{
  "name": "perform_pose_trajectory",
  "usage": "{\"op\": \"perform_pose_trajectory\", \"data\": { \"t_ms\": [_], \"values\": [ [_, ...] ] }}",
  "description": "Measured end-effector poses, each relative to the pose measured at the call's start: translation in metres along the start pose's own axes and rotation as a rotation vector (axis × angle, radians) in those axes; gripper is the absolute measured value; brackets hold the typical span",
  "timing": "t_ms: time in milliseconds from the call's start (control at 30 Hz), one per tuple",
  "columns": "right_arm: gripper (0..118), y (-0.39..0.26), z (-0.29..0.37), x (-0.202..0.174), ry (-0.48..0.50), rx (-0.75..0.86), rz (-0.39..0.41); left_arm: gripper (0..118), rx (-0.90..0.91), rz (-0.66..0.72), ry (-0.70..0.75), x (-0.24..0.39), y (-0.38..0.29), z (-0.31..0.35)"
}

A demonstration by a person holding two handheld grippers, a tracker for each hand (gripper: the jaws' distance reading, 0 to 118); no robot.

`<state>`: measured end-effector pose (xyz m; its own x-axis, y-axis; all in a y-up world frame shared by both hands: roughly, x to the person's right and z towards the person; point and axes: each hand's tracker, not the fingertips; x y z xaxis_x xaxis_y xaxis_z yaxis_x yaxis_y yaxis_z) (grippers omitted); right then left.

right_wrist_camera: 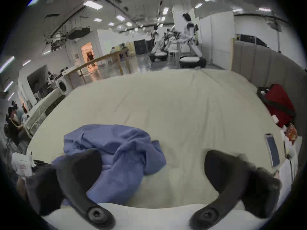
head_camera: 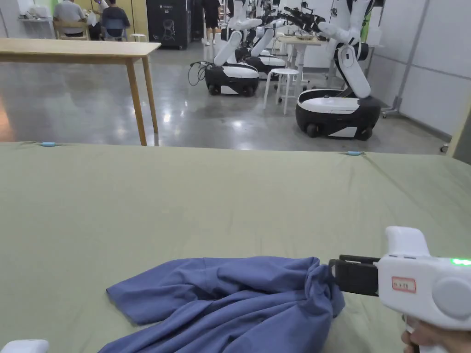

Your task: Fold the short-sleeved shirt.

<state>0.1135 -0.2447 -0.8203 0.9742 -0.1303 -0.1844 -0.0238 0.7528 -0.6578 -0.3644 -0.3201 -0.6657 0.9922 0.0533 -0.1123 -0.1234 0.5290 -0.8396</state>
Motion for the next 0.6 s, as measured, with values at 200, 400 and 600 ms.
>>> {"op": "perform_pose_trajectory", "data": {
  "t_ms": [200,400,600],
  "values": [
    [104,-0.001,-0.064,-0.007,-0.045,-0.123,0.104,2,0.015,-0.010,0.002,-0.001,0.001,-0.005],
    [12,-0.022,-0.120,-0.005,-0.065,-0.261,0.121,1,0.023,0.019,-0.017,-0.010,0.002,-0.010],
    [8,-0.011,-0.082,-0.018,-0.081,-0.209,0.189,2,0.024,0.026,-0.022,-0.015,0.006,-0.004]
  ]
}}
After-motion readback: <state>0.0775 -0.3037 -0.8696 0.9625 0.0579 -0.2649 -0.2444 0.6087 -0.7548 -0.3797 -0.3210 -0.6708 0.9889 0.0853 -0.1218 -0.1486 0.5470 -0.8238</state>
